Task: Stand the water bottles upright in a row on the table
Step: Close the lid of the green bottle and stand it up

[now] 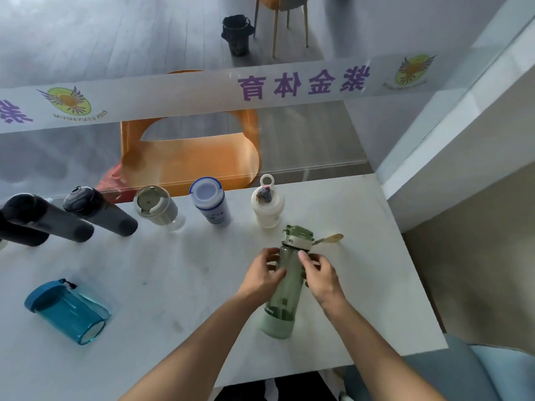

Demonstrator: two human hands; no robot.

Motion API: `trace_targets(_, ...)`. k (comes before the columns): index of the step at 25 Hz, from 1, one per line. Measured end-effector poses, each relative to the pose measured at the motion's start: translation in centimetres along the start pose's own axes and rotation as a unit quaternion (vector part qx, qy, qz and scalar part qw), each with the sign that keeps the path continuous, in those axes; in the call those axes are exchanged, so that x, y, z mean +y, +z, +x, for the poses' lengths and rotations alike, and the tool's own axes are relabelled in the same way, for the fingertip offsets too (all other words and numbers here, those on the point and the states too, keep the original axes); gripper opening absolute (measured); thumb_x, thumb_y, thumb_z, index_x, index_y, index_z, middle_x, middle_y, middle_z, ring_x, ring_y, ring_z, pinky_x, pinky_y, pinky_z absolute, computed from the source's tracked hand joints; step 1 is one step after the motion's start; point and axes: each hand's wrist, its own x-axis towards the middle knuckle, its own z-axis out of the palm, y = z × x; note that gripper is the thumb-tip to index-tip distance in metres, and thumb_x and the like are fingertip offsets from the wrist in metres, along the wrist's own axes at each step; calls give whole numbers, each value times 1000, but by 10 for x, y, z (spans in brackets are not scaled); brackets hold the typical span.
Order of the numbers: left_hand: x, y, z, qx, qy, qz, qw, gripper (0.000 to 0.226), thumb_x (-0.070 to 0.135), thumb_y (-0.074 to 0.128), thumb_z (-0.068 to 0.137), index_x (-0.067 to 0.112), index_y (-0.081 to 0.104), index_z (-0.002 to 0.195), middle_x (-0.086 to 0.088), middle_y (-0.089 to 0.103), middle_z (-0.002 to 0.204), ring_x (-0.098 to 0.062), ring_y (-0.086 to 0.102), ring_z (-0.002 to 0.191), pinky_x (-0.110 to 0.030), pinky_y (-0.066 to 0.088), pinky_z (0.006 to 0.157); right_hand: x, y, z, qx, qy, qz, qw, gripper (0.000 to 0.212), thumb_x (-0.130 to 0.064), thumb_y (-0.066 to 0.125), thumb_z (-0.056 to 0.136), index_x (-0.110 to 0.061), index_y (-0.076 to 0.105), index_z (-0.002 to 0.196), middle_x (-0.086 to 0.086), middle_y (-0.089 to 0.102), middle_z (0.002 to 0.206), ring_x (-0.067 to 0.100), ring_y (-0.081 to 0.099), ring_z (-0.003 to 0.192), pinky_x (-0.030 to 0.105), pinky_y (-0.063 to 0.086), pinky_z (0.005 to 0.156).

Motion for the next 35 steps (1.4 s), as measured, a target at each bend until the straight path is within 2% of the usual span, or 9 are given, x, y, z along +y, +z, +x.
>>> trace_targets(3,15,-7,-16,1,46,-49,998,32,6,55,92,19,58,121,-4,67,115,-14,67,96,-32,58,82,-11,-11,-31,48,-62,30,996,42,-52,69,83,-21,63,112,-8,72,101,5,67,92,33,54,85)
trace_targets(7,24,-17,-46,-46,110,-43,992,46,-1,47,92,27,59,127,-2,60,106,-11,64,83,-27,54,75,-2,-17,-65,39,-134,14,990,58,-48,82,67,-29,58,116,-13,71,112,3,66,108,35,54,95)
trace_targets(10,16,-18,-63,-58,135,2,989,58,2,45,84,43,60,122,-4,57,116,-17,64,98,-32,54,88,12,-16,-87,45,-157,-18,986,64,-32,89,66,-37,52,118,-21,65,116,-1,62,110,27,50,94)
trace_targets(14,17,-7,-78,-74,131,-11,989,63,-5,43,82,44,59,120,-1,55,122,-17,62,106,-35,53,95,13,-19,-100,77,-173,-26,982,68,-30,90,64,-43,46,115,-26,64,105,-5,60,99,17,48,78)
trace_targets(18,41,-1,-63,-104,118,-32,987,60,-3,44,82,40,56,124,7,57,130,-17,63,113,-39,52,99,-1,-34,-74,85,-189,-30,978,69,-30,90,63,-38,48,118,-18,67,108,7,63,104,25,52,82)
trace_targets(22,79,2,-34,-128,99,-44,986,68,-12,39,88,35,46,136,14,55,130,-11,56,119,-34,45,106,-31,-50,-30,68,-208,-47,975,72,-30,91,65,-34,49,123,-15,65,108,9,63,101,18,49,78)
trace_targets(24,96,5,-17,-121,93,-57,987,66,-13,39,90,37,46,133,13,54,129,-10,57,117,-36,45,107,-44,-58,-6,58,-217,-53,973,72,-28,91,66,-32,49,124,-15,64,107,12,65,103,23,51,81)
trace_targets(29,128,16,25,-72,77,-104,989,63,-19,36,87,28,51,127,4,54,136,-4,62,106,-21,53,84,-80,-76,49,46,-275,-76,957,74,-27,91,64,-31,45,121,-9,66,110,15,64,98,21,50,75)
trace_targets(35,142,16,53,-47,47,-97,993,65,-13,37,89,36,49,130,7,50,141,-16,56,119,-42,45,103,-106,-83,92,19,-299,-103,949,73,-23,88,67,-29,43,125,-7,66,111,19,63,98,29,49,77)
